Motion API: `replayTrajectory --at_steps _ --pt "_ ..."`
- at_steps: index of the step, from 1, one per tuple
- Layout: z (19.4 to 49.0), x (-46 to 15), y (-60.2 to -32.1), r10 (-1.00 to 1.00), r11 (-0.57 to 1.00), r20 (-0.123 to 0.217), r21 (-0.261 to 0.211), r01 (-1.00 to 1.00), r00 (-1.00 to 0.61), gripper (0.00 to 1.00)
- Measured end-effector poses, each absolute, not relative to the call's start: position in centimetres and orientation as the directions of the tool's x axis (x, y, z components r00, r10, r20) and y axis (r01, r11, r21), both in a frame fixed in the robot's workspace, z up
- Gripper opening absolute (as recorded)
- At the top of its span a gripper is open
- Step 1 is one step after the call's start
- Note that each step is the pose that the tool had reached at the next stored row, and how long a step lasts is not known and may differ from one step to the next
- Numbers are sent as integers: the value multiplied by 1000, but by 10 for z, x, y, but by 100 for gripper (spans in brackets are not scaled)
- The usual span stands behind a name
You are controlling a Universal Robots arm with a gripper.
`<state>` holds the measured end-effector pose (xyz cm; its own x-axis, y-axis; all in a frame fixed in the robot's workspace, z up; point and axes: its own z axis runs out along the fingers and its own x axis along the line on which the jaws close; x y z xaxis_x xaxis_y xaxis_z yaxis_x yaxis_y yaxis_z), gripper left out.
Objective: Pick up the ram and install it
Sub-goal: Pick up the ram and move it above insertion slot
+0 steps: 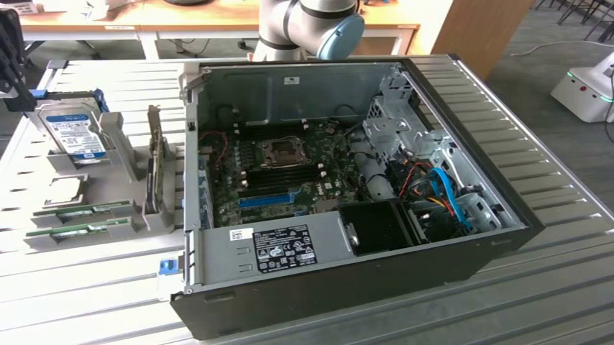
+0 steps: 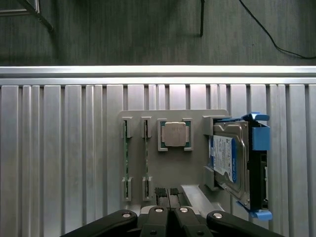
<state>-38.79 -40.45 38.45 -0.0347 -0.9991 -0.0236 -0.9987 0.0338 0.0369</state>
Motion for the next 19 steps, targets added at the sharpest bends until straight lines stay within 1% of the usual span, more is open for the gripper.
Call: replayTrajectory --at_steps 13,14,15,17,19 --pt "384 -388 -404 -999 34 -24 37 -999 -35 11" --pt "384 -388 -404 -999 34 -24 37 -999 -35 16" --pt "384 -388 -404 -999 34 -24 37 -999 -35 16" --pt "384 -388 -404 -999 34 -24 37 -999 -35 30" --pt "384 -388 -404 -999 34 -24 37 -999 -35 30"
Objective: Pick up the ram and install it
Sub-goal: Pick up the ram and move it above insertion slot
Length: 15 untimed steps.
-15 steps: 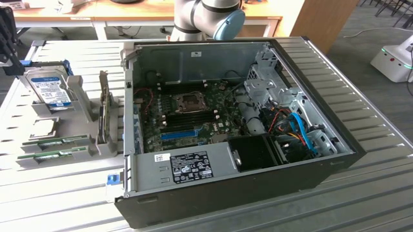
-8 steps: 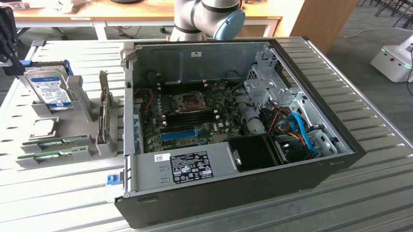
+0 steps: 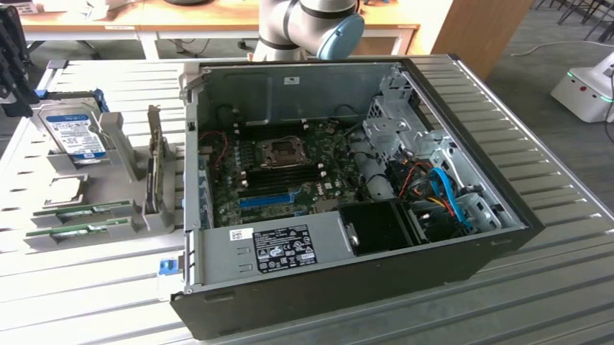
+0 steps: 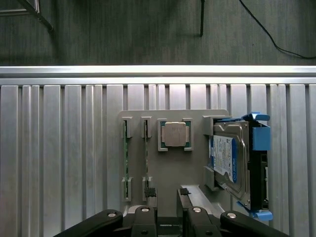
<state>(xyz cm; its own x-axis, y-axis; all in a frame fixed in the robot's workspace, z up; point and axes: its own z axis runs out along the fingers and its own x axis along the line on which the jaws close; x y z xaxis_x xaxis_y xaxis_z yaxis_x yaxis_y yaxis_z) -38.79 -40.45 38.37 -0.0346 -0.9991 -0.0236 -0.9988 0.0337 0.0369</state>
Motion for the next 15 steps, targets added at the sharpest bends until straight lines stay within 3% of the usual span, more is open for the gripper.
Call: replayTrajectory --at_steps 15 --pt "384 -388 -409 -999 48 -24 37 -998 -48 30"
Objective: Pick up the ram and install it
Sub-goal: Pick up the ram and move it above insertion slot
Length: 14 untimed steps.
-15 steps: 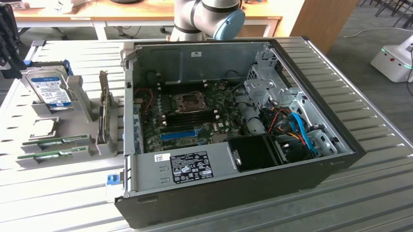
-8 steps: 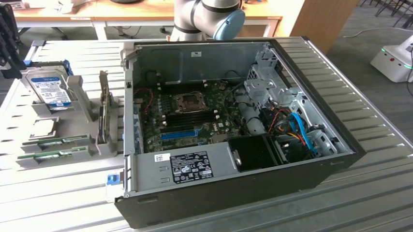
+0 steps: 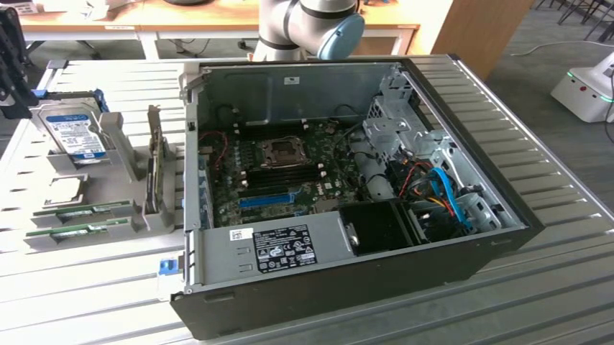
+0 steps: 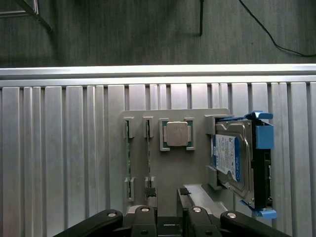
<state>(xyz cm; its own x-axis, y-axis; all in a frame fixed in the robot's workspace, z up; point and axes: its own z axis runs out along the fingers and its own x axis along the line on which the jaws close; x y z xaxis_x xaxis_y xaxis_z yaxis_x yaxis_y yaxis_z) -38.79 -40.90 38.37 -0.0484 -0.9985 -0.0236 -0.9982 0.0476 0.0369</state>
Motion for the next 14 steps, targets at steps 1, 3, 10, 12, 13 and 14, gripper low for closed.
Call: replayTrajectory --at_steps 1,3,10,12,13,14 --pt "384 -388 -410 -998 50 -24 37 -998 -51 30" --pt "384 -388 -411 -998 54 -24 37 -998 -55 30" --pt "384 -388 -412 -998 60 -24 37 -998 -61 30" --pt "384 -388 -412 -998 60 -24 37 -998 -61 30" --pt "384 -388 -412 -998 60 -24 37 -998 -61 30" --pt "384 -388 -412 -998 60 -24 37 -998 -61 30"
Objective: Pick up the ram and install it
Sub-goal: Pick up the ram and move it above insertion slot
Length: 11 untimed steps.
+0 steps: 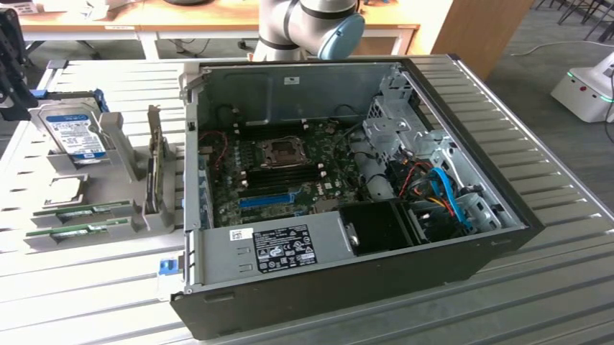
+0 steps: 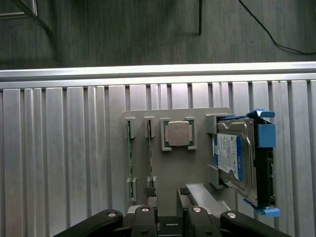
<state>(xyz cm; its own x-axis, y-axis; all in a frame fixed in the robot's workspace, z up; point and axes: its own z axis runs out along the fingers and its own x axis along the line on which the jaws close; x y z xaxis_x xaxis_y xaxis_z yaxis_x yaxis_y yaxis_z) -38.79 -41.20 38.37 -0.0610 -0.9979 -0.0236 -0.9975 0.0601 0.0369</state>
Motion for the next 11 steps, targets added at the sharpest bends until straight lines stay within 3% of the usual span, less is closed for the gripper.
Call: replayTrajectory --at_steps 11 --pt "375 -388 -412 -998 60 -24 37 -998 -61 30"
